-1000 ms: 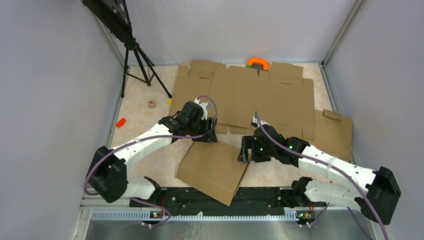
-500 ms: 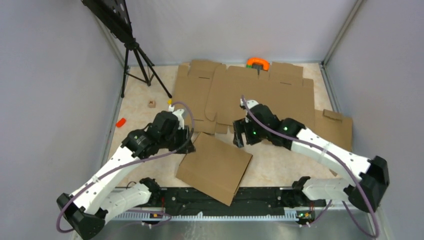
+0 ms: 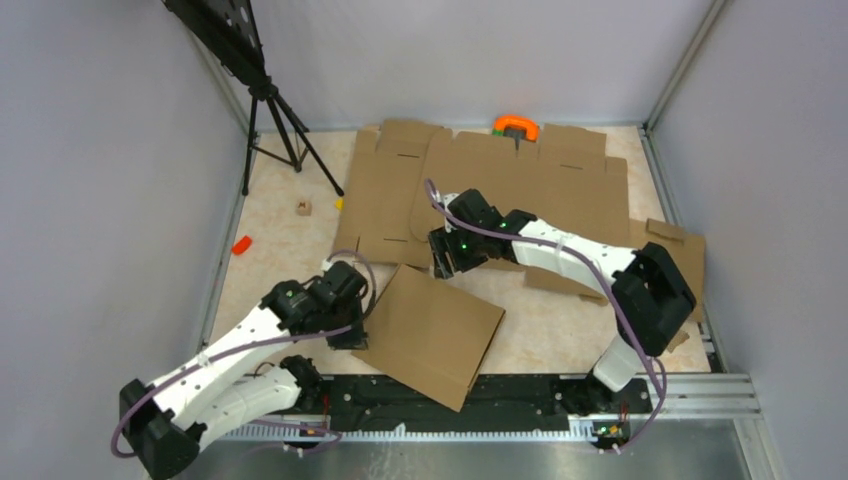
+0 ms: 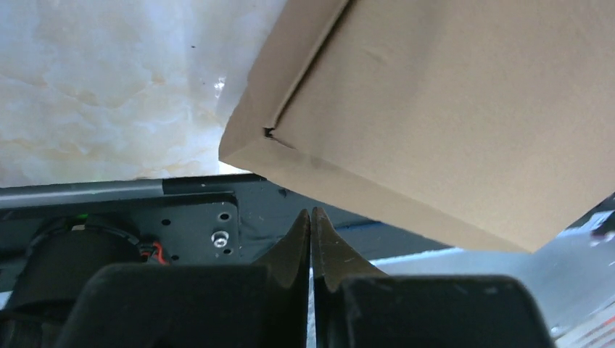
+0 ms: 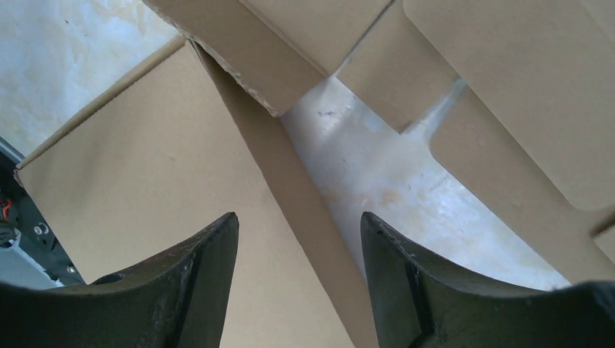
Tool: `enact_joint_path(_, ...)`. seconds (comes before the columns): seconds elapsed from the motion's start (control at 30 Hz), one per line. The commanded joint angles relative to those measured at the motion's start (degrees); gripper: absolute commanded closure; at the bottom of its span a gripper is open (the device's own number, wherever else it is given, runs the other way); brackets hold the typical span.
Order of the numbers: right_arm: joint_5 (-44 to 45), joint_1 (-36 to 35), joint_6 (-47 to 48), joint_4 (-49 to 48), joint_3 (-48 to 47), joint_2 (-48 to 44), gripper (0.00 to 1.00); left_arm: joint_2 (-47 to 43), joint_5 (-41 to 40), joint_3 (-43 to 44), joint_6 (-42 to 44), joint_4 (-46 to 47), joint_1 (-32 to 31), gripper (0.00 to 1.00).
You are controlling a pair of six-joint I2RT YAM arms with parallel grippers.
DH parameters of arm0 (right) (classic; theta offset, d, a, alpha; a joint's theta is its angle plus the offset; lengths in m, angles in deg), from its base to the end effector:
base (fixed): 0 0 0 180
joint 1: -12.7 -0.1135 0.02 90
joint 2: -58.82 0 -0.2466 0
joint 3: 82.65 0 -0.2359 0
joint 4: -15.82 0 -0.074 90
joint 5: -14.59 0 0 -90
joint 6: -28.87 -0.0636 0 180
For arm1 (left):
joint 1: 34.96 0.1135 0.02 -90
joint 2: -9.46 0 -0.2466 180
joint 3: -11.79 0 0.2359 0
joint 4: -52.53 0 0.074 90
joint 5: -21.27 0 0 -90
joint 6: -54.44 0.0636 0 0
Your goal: Fold the paper box
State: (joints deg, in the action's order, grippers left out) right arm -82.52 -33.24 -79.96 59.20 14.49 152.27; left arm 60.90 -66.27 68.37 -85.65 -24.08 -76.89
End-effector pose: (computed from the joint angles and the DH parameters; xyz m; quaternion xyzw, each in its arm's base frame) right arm 0.2359 0.2551 0.2054 -0.2411 0.9182 0.2151 0.2291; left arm 0.1060 -0.0989 0.1971 -0.0668 0.9845 -0.1305 0.0966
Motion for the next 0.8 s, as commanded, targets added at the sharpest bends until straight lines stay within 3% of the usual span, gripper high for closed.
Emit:
enact_joint_path(0.0, -4.24, 0.47, 1.26, -5.67, -3.30, 2.50, 0.37, -8.98, -5.99, -6.96, -16.43, 5.15, -0.82, 1.00)
enact_joint_path(0.13, -5.61, 0.56, 1.51, -9.51, -1.65, 3.21, 0.31, -14.01, -10.21, -11.99, -29.69, 4.50, -1.13, 1.00)
enact_joint_path(0.3, -9.20, 0.56, 2.80, -10.92, -1.33, 5.02, 0.28, -6.50, -13.78, -10.24, -30.48, 3.24, -1.13, 1.00)
enact_joint_path(0.33, -12.58, 0.57, 2.78, -12.41, -0.82, 5.95, 0.18, -3.08, -12.95, -9.97, -27.90, 6.97, -1.13, 1.00)
enact_joint_path(0.4, -17.06, 0.58, 2.49, -14.25, -0.33, 6.75, 0.15, -2.38, -12.40, -10.85, -27.61, 9.46, -1.13, 1.00)
enact_joint_path(0.77, -19.23, 0.58, 4.16, -13.25, -1.14, 13.24, 0.32, -4.57, -15.45, -13.57, -25.27, 12.64, -1.13, 1.00)
